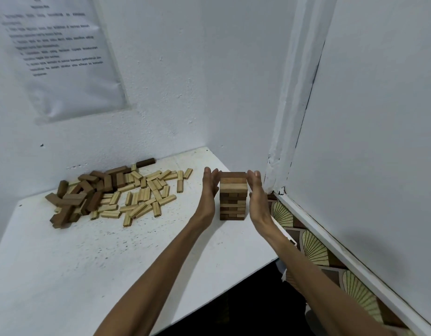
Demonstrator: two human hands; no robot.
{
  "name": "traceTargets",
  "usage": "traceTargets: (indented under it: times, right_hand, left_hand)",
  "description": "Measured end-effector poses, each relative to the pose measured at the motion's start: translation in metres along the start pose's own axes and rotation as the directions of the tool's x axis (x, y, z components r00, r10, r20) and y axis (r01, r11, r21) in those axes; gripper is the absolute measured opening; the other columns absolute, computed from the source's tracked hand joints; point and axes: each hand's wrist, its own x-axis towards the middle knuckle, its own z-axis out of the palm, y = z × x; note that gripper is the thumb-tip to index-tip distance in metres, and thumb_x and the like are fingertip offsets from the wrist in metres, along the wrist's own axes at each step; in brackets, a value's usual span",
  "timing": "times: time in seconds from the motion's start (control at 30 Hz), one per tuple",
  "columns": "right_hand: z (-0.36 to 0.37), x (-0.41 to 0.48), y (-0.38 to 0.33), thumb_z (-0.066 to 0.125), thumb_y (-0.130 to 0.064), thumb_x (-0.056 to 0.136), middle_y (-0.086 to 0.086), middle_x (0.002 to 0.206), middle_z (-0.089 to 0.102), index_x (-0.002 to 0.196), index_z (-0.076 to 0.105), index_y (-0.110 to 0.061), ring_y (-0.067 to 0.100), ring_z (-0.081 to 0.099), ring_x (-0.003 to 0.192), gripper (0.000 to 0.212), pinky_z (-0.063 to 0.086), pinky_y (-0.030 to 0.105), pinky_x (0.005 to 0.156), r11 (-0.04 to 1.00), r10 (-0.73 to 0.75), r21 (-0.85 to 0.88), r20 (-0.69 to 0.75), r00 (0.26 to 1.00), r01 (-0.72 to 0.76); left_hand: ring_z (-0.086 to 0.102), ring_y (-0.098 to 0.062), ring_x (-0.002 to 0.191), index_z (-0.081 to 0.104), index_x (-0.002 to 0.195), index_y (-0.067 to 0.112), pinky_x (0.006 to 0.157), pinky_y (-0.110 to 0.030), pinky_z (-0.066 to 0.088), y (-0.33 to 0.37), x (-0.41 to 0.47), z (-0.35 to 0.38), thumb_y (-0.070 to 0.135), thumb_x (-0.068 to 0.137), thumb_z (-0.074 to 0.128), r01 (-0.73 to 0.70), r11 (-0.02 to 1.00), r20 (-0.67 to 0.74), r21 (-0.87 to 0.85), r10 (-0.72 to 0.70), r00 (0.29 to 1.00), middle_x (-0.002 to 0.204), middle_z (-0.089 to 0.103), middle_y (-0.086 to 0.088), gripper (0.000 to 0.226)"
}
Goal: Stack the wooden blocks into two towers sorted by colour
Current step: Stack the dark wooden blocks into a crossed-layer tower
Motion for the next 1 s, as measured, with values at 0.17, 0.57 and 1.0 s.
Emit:
traceTargets:
  times: [0.17, 0.57, 1.0]
  right_hand:
    - [0.01, 0.004, -0.001, 0.026, -0.091, 0.084, -0.013, 0.154, 0.049, 0.153, 0.047, -0.034, 0.006, 0.046, 0.14, 0.092, 0.035, 0.032, 0.117, 0.998, -0.004, 0.066, -0.036, 0.999, 0.007]
    - [0.023, 0.004, 0.008, 0.029, -0.094, 0.083, -0.003, 0.137, 0.067, 0.15, 0.051, -0.037, 0.016, 0.064, 0.126, 0.091, 0.048, 0.049, 0.113, 0.984, 0.045, 0.173, -0.003, 0.999, -0.044]
    - [0.02, 0.005, 0.01, 0.024, -0.088, 0.09, 0.003, 0.127, 0.072, 0.143, 0.058, -0.032, 0.02, 0.07, 0.117, 0.084, 0.054, 0.051, 0.104, 0.98, 0.074, 0.189, -0.018, 0.997, -0.069]
  left_hand:
    - [0.051, -0.01, 0.136, 0.038, 0.159, 0.022, 0.113, -0.031, 0.037, 0.004, -0.001, 0.011, 0.075, 0.099, 0.017, 0.016, 0.997, -0.062, -0.07, -0.021, 0.998, 0.153, 0.054, 0.0, 0.083]
    - [0.074, -0.026, 0.11, 0.072, 0.106, 0.017, 0.089, -0.037, 0.056, -0.001, -0.002, 0.024, 0.068, 0.103, 0.029, 0.075, 0.951, 0.033, -0.299, -0.068, 0.997, 0.117, 0.077, -0.01, 0.067]
    - [0.074, -0.026, 0.109, 0.069, 0.119, 0.013, 0.089, -0.035, 0.057, -0.007, -0.001, 0.019, 0.068, 0.104, 0.019, 0.027, 0.976, -0.003, -0.216, -0.028, 1.0, 0.115, 0.077, -0.013, 0.075]
